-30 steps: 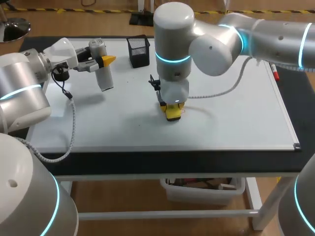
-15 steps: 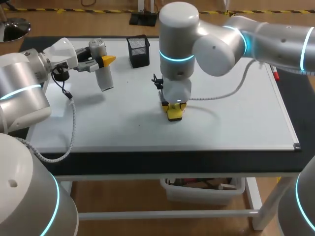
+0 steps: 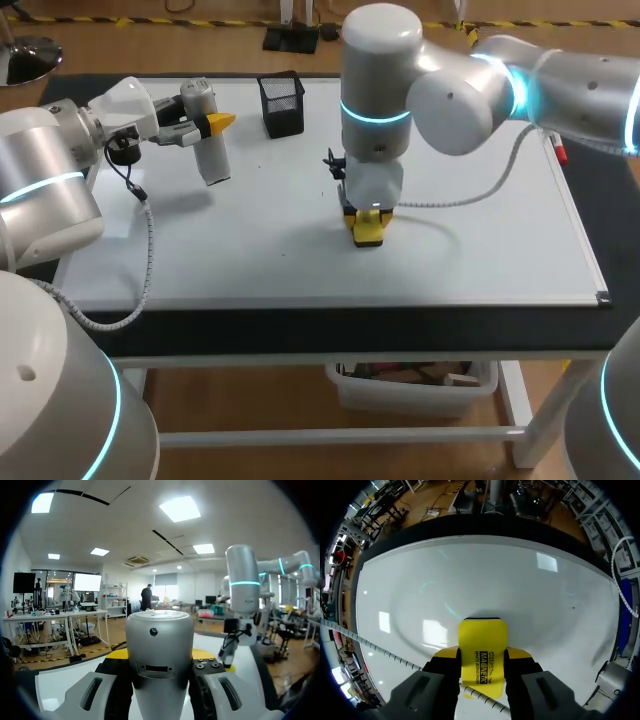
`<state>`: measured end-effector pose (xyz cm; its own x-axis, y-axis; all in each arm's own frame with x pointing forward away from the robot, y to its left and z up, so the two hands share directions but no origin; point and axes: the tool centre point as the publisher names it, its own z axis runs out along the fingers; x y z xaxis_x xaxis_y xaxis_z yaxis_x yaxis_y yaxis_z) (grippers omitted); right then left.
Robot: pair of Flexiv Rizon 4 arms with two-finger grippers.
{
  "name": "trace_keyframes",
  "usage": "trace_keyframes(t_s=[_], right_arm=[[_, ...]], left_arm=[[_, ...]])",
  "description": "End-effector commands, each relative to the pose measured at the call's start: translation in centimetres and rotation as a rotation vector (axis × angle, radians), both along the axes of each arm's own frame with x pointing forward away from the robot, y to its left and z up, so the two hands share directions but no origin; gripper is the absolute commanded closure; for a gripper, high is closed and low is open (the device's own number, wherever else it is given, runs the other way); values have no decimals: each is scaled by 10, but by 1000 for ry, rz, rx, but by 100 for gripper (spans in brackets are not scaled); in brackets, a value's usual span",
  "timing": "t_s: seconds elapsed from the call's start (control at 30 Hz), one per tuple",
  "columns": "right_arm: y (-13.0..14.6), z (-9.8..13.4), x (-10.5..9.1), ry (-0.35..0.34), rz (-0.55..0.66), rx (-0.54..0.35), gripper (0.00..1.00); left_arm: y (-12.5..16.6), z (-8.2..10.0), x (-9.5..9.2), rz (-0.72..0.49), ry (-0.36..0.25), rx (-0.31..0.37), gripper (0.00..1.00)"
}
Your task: Pick up the inspection probe, press it on each red-marked spot on the whiteboard one by one, put down the probe, pick up the eraser, and wipe off all the red marks.
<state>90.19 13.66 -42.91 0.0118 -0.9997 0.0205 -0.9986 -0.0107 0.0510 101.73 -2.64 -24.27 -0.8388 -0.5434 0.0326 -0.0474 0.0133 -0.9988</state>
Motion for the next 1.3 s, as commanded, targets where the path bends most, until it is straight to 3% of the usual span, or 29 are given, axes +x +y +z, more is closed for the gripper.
trace_keyframes(t_s=[0.03, 0.67, 0.83, 1.03, 1.3], right_arm=[[-12, 0, 3, 0, -11, 1, 100], [-33, 6, 12, -4, -63, -21, 100], [-40, 22, 28, 26, -58, 15, 100], [-51, 44, 55, -36, -79, 14, 100], [-51, 44, 55, -36, -79, 14, 100]], left_arm=[[-1, 0, 0, 3, -4, -3, 100], [-1, 0, 0, 3, -4, -3, 100], [-1, 0, 0, 3, -4, -3, 100], [-1, 0, 0, 3, -4, -3, 100], [-1, 0, 0, 3, -4, -3, 100]])
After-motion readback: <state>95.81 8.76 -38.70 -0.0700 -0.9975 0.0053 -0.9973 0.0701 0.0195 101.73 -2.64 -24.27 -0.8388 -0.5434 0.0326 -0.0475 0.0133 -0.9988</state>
